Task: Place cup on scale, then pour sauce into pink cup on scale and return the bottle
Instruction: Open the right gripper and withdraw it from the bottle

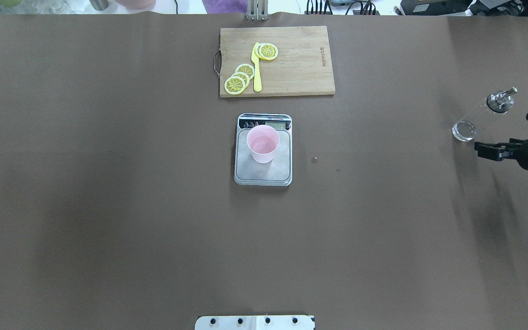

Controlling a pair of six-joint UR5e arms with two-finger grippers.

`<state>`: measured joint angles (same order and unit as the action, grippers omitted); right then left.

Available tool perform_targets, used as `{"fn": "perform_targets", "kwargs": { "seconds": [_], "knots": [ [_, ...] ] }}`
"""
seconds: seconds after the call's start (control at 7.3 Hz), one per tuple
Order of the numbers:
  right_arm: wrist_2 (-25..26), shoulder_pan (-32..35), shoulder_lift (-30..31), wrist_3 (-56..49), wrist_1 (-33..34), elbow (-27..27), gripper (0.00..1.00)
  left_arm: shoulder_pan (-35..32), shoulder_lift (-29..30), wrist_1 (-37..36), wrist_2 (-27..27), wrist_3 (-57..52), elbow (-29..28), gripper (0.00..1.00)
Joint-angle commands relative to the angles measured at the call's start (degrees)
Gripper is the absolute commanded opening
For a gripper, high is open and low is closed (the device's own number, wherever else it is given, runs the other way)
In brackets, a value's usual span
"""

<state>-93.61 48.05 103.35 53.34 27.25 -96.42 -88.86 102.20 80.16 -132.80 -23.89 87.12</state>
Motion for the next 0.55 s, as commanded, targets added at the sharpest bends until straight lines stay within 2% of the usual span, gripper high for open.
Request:
{"fn": "perform_targets", "kwargs": {
  "seconds": [0.0, 0.41],
  "knots": [
    [-0.2, -0.1, 6.6, -0.1, 0.0, -4.7, 1.00, 0.0, -0.1, -0.1, 0.0, 0.1, 0.3, 0.98],
    [-0.3, 0.0, 8.8, -1.0, 0.0, -3.4, 1.00, 0.0, 0.0, -0.1, 0.0, 0.1, 0.4, 0.98]
  ]
}}
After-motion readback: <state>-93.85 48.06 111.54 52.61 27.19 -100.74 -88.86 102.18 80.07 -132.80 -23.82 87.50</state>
